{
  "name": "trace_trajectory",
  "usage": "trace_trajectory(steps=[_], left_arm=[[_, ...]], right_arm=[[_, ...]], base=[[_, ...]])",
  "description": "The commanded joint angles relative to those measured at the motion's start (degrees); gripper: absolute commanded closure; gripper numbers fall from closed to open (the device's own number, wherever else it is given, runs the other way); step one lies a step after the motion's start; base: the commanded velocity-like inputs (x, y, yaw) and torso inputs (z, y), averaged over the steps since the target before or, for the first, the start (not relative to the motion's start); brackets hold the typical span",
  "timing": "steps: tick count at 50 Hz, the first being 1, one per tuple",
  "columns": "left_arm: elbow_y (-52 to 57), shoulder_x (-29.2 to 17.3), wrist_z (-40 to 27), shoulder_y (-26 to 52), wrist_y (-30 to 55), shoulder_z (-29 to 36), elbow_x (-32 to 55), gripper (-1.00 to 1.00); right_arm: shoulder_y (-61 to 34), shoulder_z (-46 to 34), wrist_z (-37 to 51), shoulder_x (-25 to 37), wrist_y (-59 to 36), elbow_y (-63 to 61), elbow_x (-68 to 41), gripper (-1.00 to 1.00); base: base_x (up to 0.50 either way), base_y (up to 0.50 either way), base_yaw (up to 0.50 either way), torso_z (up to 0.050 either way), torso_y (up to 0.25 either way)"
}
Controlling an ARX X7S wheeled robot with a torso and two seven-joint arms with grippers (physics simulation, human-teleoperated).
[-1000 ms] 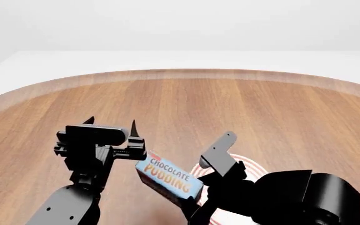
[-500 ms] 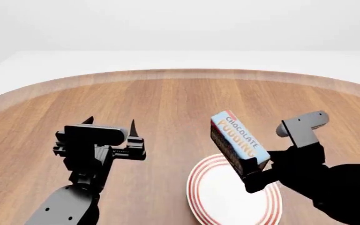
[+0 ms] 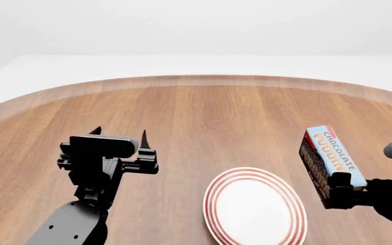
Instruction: Put the chocolate pudding to the right of the plate.
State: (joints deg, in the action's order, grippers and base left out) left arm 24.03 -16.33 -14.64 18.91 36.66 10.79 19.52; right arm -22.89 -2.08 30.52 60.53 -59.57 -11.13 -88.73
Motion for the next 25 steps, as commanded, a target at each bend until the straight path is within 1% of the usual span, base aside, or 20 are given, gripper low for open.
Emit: trace_trajectory(steps=[1, 9, 14, 16, 25], left_arm=[[0.04, -0.19, -0.26, 0.11, 0.18, 0.22, 0.25, -1.00], [0.31, -0.50, -0.53, -0.27, 0.02, 0.14, 0.33, -1.00], [0.27, -0.61, -0.64, -0.21, 0.00, 0.17, 0.40, -1.00], [0.63, -0.58, -0.73, -0.38, -0.01, 0.25, 0.49, -1.00], [0.95, -0.81, -1.01, -0.34, 0.27, 0.32, 0.69, -1.00]], right_arm=[[3.21, 1.56, -4.16, 1.32, 2.54, 6.59, 4.14, 1.00], [1.53, -0.63, -7.51, 0.33, 3.33, 12.44, 7.65, 1.00], [3.80, -0.40, -9.96, 0.52, 5.14, 16.21, 9.40, 1.00], [4.22, -1.34, -12.27, 0.64, 6.97, 16.40, 12.22, 1.00], [1.62, -3.98, -15.29, -2.02, 8.43, 24.43, 15.81, 1.00]], base=[[0.00, 0.00, 0.00, 0.000, 0.000], [0.00, 0.00, 0.00, 0.000, 0.000], [0.00, 0.00, 0.00, 0.000, 0.000], [0.00, 0.00, 0.00, 0.000, 0.000], [0.00, 0.00, 0.00, 0.000, 0.000]])
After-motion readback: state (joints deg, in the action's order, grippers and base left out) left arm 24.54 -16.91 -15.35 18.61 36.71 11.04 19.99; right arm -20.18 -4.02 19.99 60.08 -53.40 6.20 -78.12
